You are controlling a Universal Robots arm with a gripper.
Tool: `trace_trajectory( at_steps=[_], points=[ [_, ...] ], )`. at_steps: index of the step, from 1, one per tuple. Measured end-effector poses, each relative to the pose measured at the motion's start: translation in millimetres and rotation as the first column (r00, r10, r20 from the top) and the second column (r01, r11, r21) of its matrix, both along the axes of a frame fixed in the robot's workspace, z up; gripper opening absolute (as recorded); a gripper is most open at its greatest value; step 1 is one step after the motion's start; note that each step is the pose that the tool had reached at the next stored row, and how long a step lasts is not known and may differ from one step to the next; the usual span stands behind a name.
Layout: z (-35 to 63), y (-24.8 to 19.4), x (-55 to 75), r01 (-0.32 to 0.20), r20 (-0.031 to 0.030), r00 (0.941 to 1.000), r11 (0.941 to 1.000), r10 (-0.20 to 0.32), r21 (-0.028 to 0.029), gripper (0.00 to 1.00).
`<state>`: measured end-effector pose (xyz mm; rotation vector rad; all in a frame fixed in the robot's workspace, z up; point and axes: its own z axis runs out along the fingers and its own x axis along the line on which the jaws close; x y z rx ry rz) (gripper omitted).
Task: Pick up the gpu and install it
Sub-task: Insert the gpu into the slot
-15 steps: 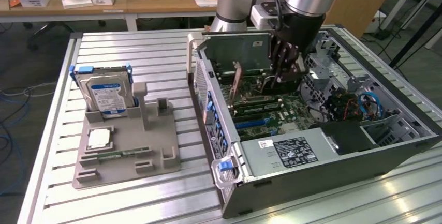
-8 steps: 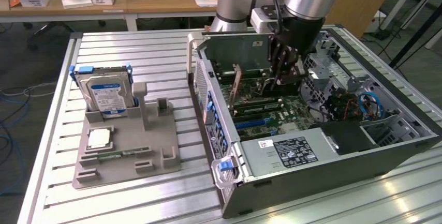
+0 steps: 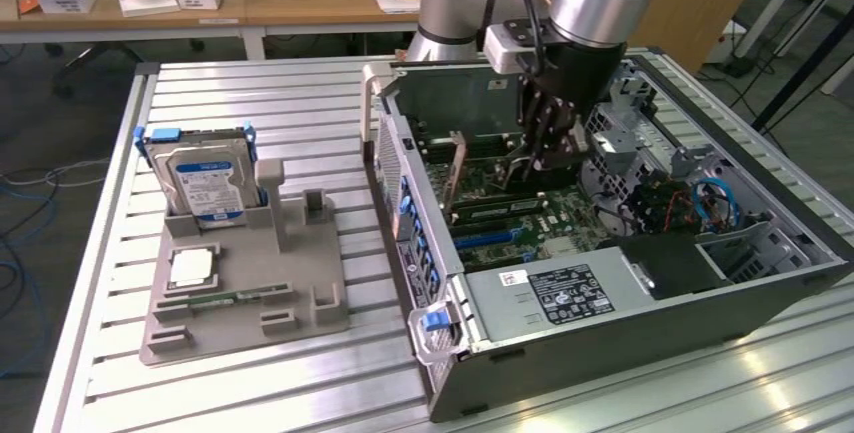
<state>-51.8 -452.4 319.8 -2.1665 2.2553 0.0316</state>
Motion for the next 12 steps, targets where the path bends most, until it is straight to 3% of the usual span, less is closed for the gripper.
trace_trajectory(
  at_steps=[12],
  points=[
    [-8.4,-2.3,0.0,-0.003,0.0,1.0,1.0,0.003,-0.0001,0.26]
  ],
)
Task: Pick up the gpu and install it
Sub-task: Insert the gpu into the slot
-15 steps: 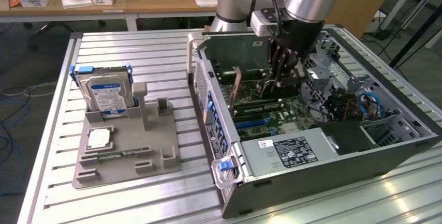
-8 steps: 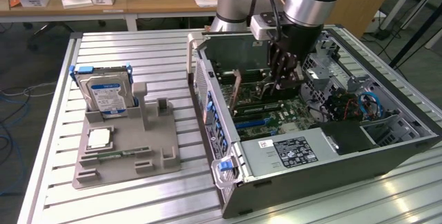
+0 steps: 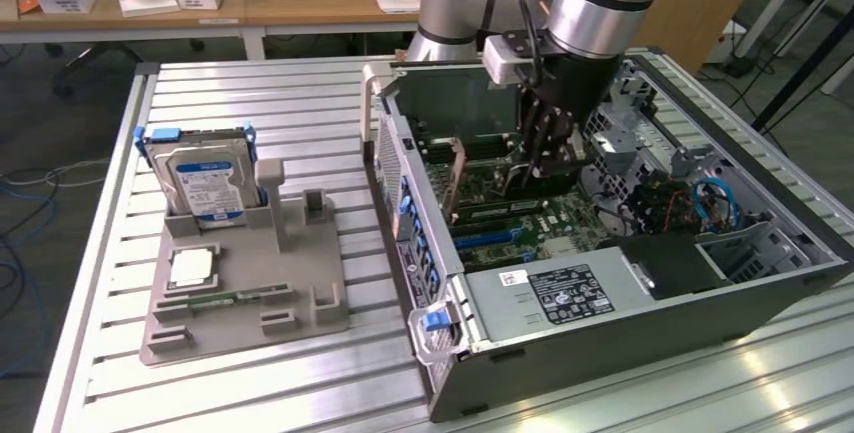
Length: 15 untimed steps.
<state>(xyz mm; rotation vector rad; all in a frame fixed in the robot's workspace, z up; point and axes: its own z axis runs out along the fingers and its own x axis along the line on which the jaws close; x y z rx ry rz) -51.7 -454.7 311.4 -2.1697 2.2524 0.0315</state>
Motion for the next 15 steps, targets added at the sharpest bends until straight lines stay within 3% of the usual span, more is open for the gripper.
trace_trajectory(
  at_steps=[15],
  points=[
    [-6.4,-12.1,-0.6,-0.02,0.0001,0.9998,0.9998,0.02,0.0003,0.26]
  ],
)
